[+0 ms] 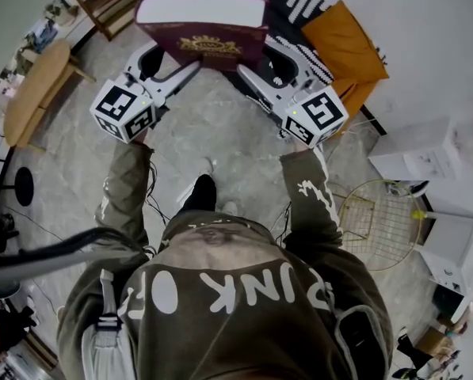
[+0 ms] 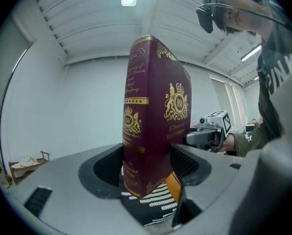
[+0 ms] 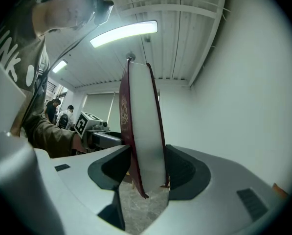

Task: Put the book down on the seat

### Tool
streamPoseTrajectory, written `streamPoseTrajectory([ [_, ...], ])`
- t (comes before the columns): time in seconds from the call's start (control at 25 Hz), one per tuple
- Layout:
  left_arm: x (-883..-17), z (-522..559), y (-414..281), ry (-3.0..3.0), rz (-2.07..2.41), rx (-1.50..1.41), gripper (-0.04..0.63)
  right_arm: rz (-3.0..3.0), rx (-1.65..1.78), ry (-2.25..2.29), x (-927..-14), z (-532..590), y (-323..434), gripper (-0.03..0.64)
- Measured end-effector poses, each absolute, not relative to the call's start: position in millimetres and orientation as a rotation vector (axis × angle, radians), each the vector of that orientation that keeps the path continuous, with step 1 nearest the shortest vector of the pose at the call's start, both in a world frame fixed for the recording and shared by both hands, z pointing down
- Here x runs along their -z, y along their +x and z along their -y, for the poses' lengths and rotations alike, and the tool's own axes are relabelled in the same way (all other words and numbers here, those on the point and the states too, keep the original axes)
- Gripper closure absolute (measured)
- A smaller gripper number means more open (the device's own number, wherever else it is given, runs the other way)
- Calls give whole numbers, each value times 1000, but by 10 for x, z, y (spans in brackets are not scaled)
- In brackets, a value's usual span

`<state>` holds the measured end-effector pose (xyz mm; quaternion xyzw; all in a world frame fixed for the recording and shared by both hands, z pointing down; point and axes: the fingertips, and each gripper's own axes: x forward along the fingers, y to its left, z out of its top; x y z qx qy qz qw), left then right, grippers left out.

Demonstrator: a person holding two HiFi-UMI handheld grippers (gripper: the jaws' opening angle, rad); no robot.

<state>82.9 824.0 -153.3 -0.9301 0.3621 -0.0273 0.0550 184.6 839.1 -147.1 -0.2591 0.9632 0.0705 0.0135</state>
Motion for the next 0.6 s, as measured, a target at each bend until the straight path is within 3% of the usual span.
streamPoseTrajectory([
  [0.6,1350,-6580,-62,-2879,-1071,57,302,-3037,-189,-856,1329,-6758,949,405],
])
